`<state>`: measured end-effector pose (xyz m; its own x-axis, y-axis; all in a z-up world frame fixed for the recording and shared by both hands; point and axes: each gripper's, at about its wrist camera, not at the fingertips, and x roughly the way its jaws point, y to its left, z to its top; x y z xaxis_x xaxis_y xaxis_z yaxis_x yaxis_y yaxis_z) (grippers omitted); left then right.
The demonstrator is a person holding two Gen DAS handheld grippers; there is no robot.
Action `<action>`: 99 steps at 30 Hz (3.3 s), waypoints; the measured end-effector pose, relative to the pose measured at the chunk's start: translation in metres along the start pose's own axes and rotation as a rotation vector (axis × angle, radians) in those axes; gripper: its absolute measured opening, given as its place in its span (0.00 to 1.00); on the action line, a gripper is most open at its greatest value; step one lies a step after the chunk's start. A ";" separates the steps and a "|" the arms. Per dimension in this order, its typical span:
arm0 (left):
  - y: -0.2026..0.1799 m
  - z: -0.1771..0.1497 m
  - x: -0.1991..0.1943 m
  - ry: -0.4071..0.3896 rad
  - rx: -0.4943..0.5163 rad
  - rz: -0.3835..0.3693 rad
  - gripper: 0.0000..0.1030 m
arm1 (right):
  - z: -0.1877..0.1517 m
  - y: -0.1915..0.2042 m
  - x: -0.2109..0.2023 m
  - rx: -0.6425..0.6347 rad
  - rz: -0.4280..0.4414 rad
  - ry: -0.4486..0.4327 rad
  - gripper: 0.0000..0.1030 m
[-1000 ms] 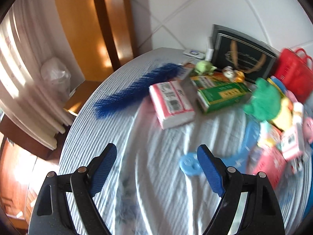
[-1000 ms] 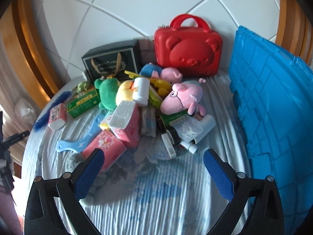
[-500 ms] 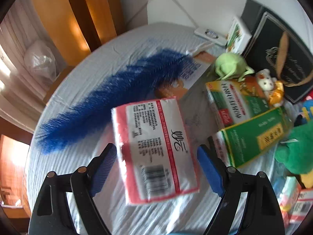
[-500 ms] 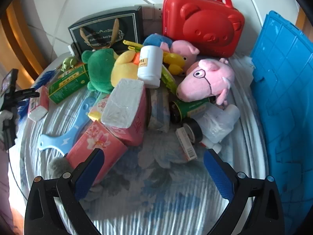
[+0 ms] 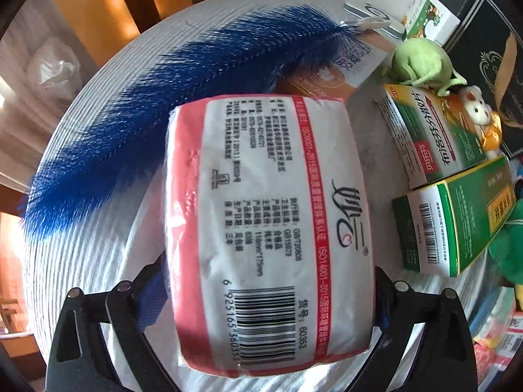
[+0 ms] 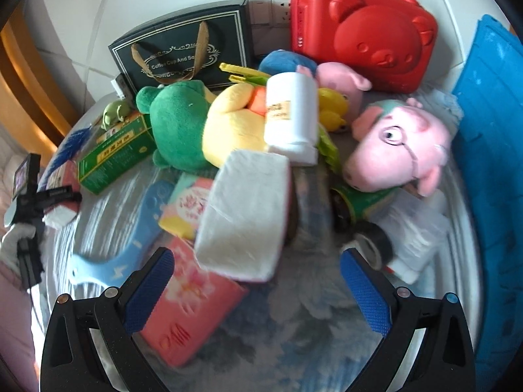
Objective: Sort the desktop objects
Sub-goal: 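Grasp the white-and-red tissue pack with the left tool while the right grasps a white tissue pack, then carry both tissue packs in both tools over the blue bin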
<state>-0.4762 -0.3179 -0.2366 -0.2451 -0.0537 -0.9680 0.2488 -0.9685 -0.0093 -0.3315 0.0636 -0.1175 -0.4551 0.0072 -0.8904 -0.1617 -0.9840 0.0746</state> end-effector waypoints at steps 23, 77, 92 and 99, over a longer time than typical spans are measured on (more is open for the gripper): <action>-0.034 -0.209 -0.210 -0.409 0.195 -0.156 0.79 | -0.053 -0.011 -0.166 -0.109 -0.028 -0.394 0.47; -0.648 -0.452 -0.533 -0.665 0.839 -0.539 0.79 | -0.098 -0.510 -0.430 0.051 -0.308 -0.775 0.47; -0.750 -0.354 -0.445 -0.424 0.785 -0.311 0.79 | 0.064 -0.568 -0.313 0.057 -0.220 -0.473 0.47; -0.786 -0.326 -0.402 -0.309 0.794 -0.254 0.79 | 0.093 -0.583 -0.257 0.054 -0.282 -0.355 0.47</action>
<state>-0.2681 0.5441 0.0782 -0.4747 0.2335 -0.8486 -0.5425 -0.8369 0.0731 -0.2021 0.6521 0.1096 -0.6574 0.3434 -0.6707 -0.3633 -0.9243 -0.1171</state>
